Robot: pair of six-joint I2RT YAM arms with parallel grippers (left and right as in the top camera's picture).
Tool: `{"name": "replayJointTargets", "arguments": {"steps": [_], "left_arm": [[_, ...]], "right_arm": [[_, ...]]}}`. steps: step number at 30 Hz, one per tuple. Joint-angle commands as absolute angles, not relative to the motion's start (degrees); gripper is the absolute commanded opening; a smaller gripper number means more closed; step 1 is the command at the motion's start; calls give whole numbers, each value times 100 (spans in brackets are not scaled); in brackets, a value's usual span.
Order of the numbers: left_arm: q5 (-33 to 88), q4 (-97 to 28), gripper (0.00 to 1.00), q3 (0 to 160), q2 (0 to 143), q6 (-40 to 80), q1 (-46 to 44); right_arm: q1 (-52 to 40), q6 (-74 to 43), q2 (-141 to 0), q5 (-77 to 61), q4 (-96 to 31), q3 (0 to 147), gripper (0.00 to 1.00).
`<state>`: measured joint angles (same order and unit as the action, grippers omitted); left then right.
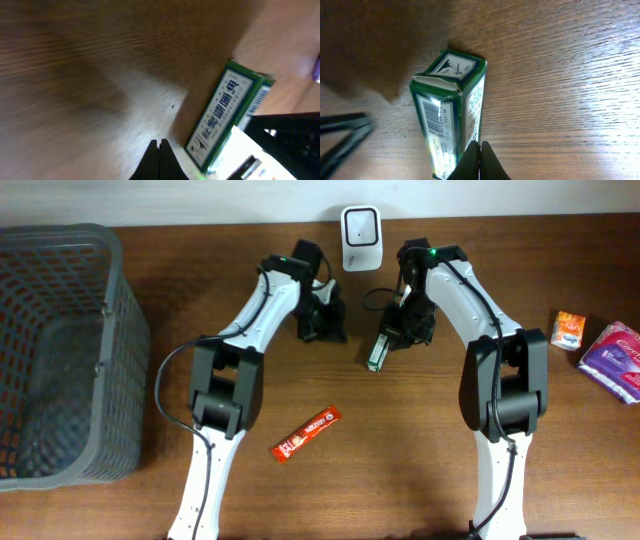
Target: Scan the item barcode
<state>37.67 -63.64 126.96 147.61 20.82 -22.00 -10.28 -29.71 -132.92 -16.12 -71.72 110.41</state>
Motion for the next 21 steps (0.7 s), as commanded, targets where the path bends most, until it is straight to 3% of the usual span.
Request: {"name": "replayJointTargets", "arguments": {"steps": [1, 16, 19, 21], "left_arm": [[4740, -6257, 0, 12678, 15294, 2145, -2213], [5168, -6132, 0, 12678, 15954, 2290, -2545], [5050, -6287, 0, 12750, 15952, 1850, -2502], [4143, -6971, 0, 13264, 15952, 1828, -2359]], "right_arm": [[-1044, -2899, -13249, -1804, -7177, 10986, 4], [-1387, -2891, -13246, -2810, -6571, 11024, 4], [-1125, -2530, -13216, -2355, -7452, 12011, 4], [-775, -2198, -13216, -1881, -8180, 12910, 7]]}}
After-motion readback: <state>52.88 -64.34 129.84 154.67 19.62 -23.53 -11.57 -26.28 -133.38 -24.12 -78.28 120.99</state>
